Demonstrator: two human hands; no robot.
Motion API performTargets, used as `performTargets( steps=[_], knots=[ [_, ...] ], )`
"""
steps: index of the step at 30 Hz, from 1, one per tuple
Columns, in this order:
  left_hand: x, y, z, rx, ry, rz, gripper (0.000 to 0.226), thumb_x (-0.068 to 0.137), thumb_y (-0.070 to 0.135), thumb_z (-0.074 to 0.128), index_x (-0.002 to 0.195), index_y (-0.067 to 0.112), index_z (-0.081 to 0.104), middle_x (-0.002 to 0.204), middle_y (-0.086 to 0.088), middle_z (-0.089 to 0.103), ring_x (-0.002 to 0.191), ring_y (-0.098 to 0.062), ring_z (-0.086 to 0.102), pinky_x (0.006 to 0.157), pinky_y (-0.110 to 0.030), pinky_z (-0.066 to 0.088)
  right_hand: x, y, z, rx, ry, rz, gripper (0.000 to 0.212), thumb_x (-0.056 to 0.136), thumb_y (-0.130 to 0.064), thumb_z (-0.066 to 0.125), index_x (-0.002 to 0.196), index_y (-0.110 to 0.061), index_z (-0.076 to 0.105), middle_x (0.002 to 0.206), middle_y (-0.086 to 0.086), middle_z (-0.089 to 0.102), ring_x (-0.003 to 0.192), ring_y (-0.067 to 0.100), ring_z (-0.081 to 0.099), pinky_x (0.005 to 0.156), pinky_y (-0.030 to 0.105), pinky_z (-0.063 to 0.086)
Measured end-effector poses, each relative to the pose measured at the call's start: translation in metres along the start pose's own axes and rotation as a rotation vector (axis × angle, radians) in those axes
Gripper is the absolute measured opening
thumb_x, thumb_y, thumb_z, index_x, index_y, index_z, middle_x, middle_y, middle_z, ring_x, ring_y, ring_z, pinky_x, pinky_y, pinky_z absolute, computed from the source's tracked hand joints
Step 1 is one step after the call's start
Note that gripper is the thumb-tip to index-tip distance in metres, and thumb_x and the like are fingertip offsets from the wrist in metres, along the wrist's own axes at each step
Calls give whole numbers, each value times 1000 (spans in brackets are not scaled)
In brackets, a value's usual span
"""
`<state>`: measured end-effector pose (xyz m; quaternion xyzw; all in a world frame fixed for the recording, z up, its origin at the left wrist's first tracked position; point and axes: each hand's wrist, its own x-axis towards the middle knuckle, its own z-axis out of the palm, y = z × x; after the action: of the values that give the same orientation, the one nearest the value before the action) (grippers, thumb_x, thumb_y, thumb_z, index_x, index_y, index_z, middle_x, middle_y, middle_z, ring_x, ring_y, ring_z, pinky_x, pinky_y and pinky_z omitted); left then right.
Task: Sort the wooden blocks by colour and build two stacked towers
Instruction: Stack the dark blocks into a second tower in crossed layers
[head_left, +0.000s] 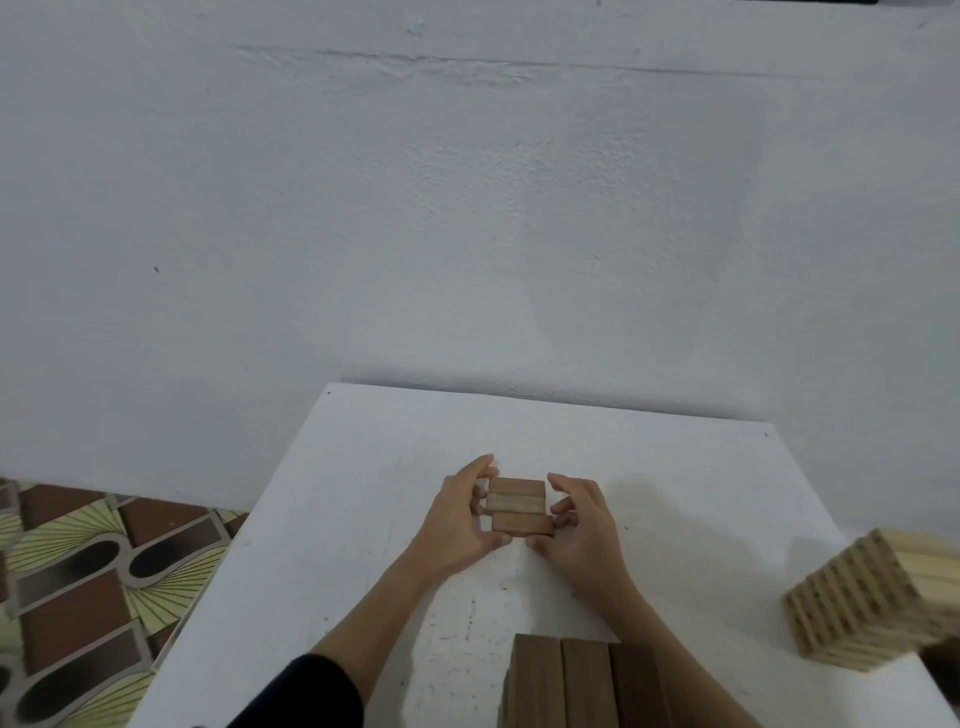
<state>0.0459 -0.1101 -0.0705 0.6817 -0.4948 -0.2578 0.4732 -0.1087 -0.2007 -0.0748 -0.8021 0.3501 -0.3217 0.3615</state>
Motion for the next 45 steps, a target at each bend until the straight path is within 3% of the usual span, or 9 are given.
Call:
performTargets(
  steps=[7, 14, 20, 27, 33, 37, 40, 45],
  knots=[
    [2, -5, 0, -23, 6, 18, 87, 64, 1, 84, 136, 14, 38, 123, -6, 49, 84, -9, 46, 73, -11, 44, -1, 0, 0, 4, 11, 6, 65, 62, 1, 82, 120, -9, 56, 106, -4, 48, 83, 10, 55, 72, 5, 45],
    [4, -12, 2, -16, 22, 2, 89, 61, 10, 85, 134, 28, 37, 130, 2, 47, 101, -13, 51, 82, -20, 49, -1, -1, -1, 5, -4, -4, 62, 63, 1, 81, 119, -9, 57, 105, -5, 48, 83, 10, 55, 73, 7, 46],
    [4, -8, 3, -38, 36, 0, 87, 59, 9, 84, 130, 30, 38, 128, 1, 47, 101, -14, 52, 83, -22, 51, -2, -1, -2, 8, -12, 1, 61, 63, 0, 81, 118, -10, 57, 104, -8, 48, 83, 9, 55, 72, 6, 46],
    [3, -7, 2, -28, 42, 5, 85, 62, 1, 84, 132, 23, 39, 128, -3, 47, 102, -10, 51, 81, -15, 49, -1, -1, -1, 4, -29, 25, 61, 63, -2, 82, 119, -10, 57, 103, -9, 49, 83, 7, 55, 72, 5, 45],
    [6, -3, -3, 53, -33, -47, 92, 67, 14, 84, 142, 23, 32, 129, 3, 41, 95, -10, 48, 74, -7, 44, 7, -3, -6, 1, -164, 62, 82, 69, -9, 79, 139, -19, 37, 120, -9, 45, 87, 7, 51, 70, 5, 42],
    [8, -1, -3, 47, -64, -54, 94, 67, 9, 83, 144, 21, 31, 128, 6, 45, 87, -6, 45, 72, -8, 42, 10, -1, -8, 39, -229, 109, 91, 69, -7, 79, 143, -22, 29, 129, -10, 45, 87, 10, 51, 72, 10, 44],
    [8, -2, -4, 36, -70, -70, 95, 66, 8, 83, 144, 20, 31, 126, 8, 47, 89, -6, 45, 74, -7, 41, 13, 0, -9, 18, -269, 109, 94, 68, -6, 77, 145, -23, 26, 133, -8, 45, 89, 16, 52, 75, 15, 46],
    [9, -2, -7, 63, -96, -76, 98, 65, 13, 85, 146, 19, 29, 128, 9, 47, 97, -10, 49, 77, -9, 43, 17, -3, -13, -24, -333, 113, 101, 69, -8, 79, 149, -19, 18, 134, -8, 41, 88, 11, 48, 73, 7, 42]
  ],
)
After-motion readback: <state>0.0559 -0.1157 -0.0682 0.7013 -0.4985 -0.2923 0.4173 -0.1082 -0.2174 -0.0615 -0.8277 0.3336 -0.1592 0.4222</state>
